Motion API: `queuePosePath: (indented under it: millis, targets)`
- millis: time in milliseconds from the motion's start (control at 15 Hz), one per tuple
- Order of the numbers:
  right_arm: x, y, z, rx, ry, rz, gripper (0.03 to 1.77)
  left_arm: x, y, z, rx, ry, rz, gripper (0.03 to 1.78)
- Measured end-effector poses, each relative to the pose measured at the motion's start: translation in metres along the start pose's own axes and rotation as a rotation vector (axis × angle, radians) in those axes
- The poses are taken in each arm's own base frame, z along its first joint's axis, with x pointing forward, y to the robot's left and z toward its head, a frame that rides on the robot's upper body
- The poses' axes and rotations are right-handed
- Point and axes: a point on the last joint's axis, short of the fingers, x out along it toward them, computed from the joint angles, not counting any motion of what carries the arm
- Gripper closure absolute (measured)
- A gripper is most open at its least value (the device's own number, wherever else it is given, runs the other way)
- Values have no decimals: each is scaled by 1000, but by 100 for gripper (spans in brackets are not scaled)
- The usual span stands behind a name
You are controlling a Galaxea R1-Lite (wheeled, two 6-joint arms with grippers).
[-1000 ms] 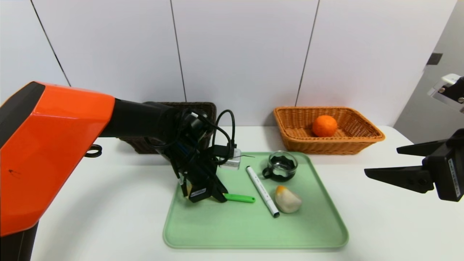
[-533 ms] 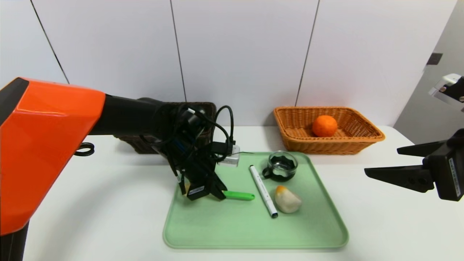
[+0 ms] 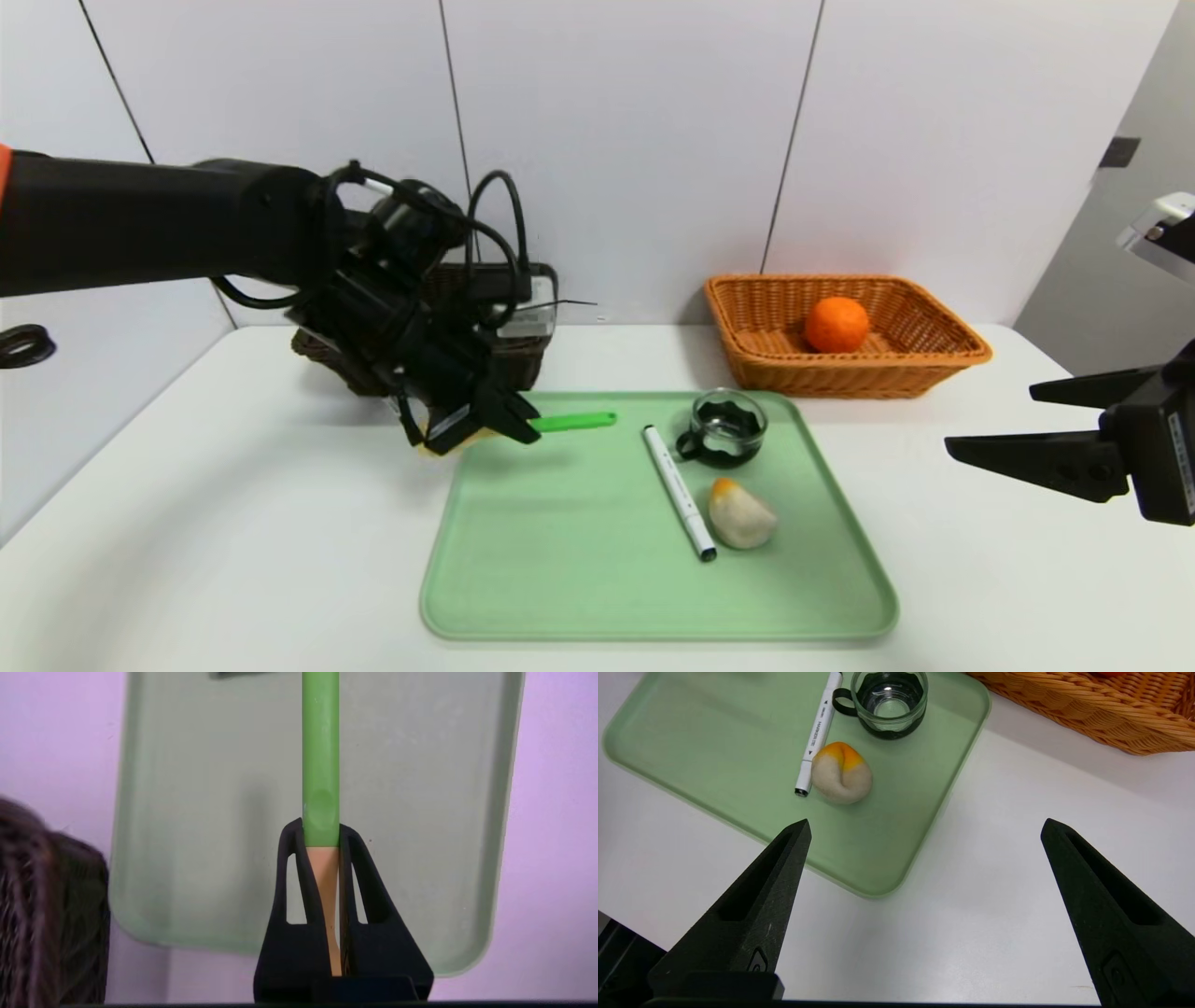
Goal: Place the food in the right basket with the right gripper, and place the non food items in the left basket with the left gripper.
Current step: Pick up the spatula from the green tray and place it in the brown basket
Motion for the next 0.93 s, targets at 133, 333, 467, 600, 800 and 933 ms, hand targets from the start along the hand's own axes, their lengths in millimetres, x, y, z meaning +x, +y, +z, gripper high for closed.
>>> queuePosePath:
  millis: [133,333,467,600,800,933]
  targets:
    - [-2,0,-1,1,-4,-1,10,-23,-1,9,-150,-43,65,168]
    - [-3,0,-1,2,-8,-2,10,-50,3,18,-381,-130,196,168]
    - [-4,0,-2,1,-9,-2,10,-65,13,18,-473,-171,329,168]
    - [-5,0,-2,0,-12,-3,10,-78,26,11,-463,-208,414,168]
    - [-5,0,-2,0,-12,-3,10,-86,52,-8,-409,-200,505,168]
    - [-5,0,-2,-2,-11,-3,10,-88,68,-22,-402,-180,538,168]
